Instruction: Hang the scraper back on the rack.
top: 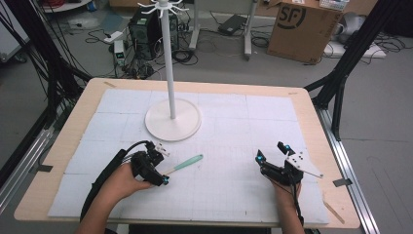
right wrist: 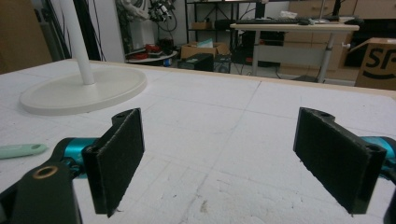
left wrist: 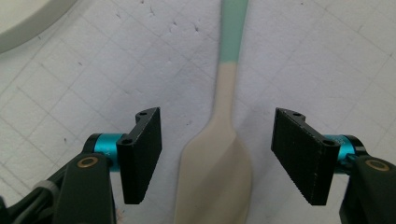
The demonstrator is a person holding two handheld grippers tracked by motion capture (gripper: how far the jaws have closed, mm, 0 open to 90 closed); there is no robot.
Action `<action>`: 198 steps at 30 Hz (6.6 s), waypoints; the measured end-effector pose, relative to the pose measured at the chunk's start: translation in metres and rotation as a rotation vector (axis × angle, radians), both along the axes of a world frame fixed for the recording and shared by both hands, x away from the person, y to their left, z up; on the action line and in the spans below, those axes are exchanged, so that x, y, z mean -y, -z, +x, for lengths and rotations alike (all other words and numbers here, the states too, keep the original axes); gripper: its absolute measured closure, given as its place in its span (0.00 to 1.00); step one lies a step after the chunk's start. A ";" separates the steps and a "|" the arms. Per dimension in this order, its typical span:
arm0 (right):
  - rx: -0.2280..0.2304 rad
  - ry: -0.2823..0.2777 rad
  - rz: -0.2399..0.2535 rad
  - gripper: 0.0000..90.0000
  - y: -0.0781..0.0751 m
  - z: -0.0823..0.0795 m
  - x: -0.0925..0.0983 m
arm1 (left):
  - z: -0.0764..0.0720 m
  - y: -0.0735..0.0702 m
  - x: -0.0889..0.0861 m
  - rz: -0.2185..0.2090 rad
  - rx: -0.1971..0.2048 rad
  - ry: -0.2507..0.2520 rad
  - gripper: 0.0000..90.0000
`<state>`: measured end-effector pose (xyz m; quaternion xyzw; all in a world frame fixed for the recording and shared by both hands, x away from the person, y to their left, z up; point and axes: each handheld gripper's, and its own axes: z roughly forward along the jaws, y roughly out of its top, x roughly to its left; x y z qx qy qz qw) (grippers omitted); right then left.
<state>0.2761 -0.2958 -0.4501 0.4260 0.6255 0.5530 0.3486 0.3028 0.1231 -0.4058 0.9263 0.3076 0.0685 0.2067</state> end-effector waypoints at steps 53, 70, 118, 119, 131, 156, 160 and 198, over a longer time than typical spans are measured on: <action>-0.009 -0.006 0.005 0.17 0.000 0.000 0.000 | 0.031 -0.003 0.040 0.206 -0.193 0.007 0.48; -0.007 -0.007 0.004 0.17 0.000 0.000 0.000 | 0.033 -0.002 0.042 0.208 -0.189 0.019 0.62; -0.007 -0.008 0.004 0.17 0.000 0.000 0.000 | 0.029 0.000 0.049 0.235 -0.157 0.075 0.87; -0.008 -0.007 0.004 0.17 0.000 0.000 0.000 | 0.029 0.000 0.049 0.237 -0.154 0.076 0.87; -0.006 -0.009 0.001 0.17 0.000 0.000 0.000 | 0.028 0.000 0.050 0.235 -0.146 0.082 0.89; -0.004 -0.011 0.001 0.17 0.000 0.000 0.000 | 0.023 -0.019 0.030 0.110 -0.050 0.088 0.89; -0.004 -0.011 0.001 0.17 0.000 0.000 0.000 | 0.020 -0.024 0.023 0.053 -0.014 0.082 0.89; -0.002 -0.009 0.002 0.17 0.000 0.000 -0.001 | -0.009 -0.039 -0.020 -0.426 0.375 -0.005 0.89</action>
